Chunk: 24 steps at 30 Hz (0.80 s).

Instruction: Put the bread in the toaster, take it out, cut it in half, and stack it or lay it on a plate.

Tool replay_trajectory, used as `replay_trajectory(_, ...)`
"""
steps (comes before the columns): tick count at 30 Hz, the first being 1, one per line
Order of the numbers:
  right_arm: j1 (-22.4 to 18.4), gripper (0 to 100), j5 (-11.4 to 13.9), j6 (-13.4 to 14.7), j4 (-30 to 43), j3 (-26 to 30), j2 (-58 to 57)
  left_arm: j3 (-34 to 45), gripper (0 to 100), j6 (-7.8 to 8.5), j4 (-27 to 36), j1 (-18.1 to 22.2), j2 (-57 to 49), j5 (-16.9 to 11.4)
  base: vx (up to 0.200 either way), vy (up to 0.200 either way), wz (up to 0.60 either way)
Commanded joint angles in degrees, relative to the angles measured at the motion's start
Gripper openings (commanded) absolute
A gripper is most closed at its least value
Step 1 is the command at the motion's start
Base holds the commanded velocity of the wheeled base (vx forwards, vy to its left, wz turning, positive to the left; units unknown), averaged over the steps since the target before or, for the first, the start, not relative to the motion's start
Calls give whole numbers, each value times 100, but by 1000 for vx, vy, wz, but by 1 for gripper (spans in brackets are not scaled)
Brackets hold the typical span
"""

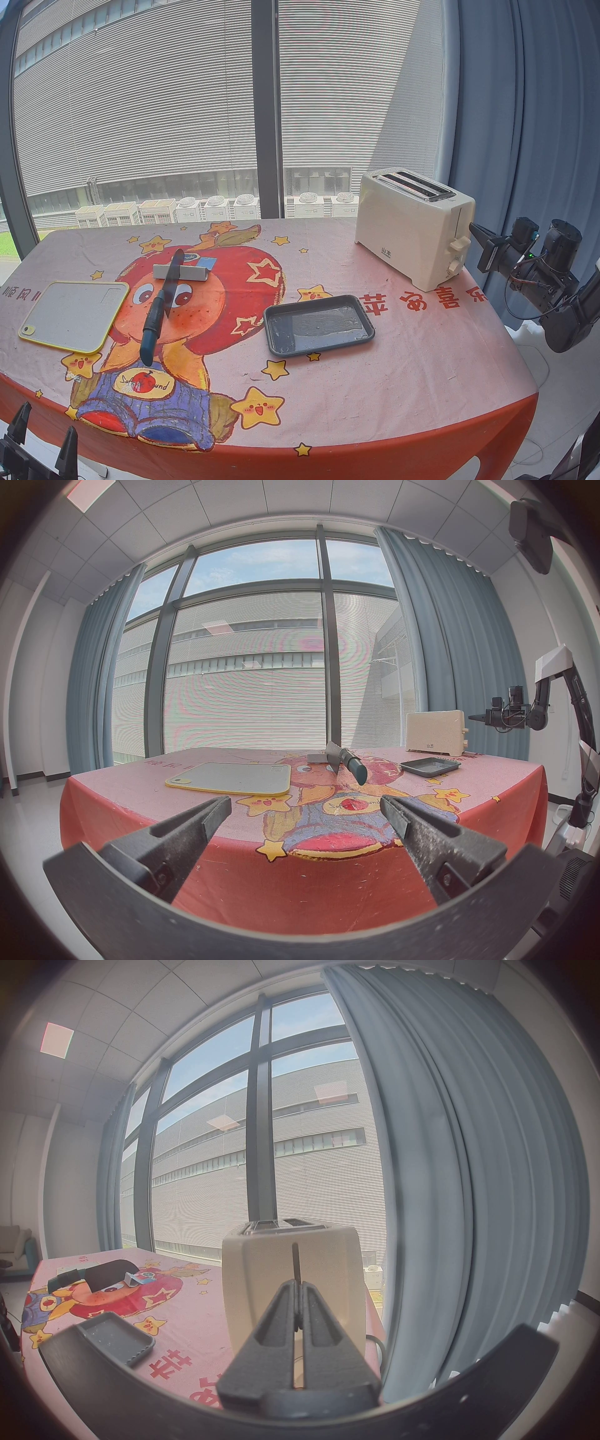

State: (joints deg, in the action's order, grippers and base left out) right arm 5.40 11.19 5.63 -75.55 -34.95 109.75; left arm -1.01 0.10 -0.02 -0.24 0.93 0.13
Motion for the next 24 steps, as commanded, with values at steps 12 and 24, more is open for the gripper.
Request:
replay_trajectory(12, 5, 0, -3, -1, -136, 146, -270, 92, 100, -1, 2, -2, 4, 4, 0, 0, 0)
replay_trajectory(24, -224, 0, -12, -9, -4, 138, -877, 92, 100, -1, 2, -2, 4, -5, 0, 0, 0)
